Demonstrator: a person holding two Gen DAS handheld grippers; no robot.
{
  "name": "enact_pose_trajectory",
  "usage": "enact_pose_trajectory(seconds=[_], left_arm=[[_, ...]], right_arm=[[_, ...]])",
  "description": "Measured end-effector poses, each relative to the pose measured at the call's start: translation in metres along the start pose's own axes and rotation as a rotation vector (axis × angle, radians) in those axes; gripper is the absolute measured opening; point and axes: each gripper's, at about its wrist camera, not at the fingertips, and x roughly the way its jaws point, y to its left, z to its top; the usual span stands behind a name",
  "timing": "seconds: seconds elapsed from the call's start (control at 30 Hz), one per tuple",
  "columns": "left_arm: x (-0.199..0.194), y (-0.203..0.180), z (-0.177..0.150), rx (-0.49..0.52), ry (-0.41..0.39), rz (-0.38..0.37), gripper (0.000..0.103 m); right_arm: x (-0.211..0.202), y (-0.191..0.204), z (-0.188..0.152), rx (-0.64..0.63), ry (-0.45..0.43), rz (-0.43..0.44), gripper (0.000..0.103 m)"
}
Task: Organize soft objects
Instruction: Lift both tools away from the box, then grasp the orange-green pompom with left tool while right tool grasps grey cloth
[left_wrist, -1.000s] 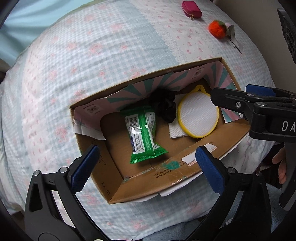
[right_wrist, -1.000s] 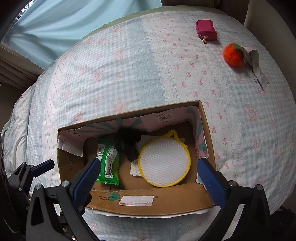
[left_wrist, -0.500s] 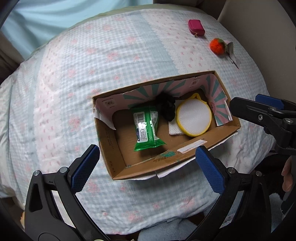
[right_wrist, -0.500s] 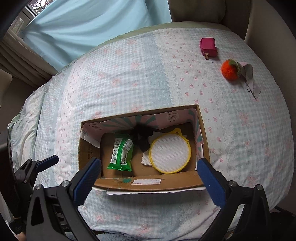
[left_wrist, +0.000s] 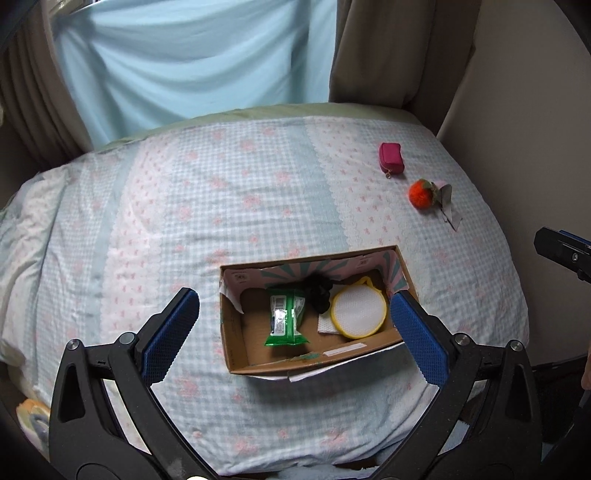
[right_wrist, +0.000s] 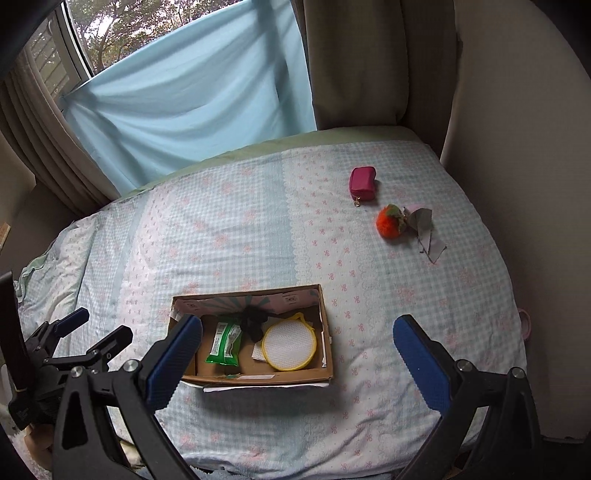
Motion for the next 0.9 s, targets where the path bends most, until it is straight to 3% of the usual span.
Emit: enact_pose_trajectory(seconds=[0.2, 0.5, 0.9], left_arm=[[-0.028, -0.031, 0.017, -0.008, -0.074, 0.018, 0.103], [-0.027, -0.099, 0.044, -0.001, -0.113, 0.000, 0.103], [0.050, -0.208, 0.095, -0.003, -0.064, -0.016, 0.103]], right_arm=[[-0.029, -0.024, 0.015, -0.032, -0.075, -0.036, 0.103], [-0.034, -0.089, 0.033, -0.001, -0.110, -0.024, 0.103], [0.033, -0.205, 0.077, -0.011, -0.036, 0.029, 0.103]])
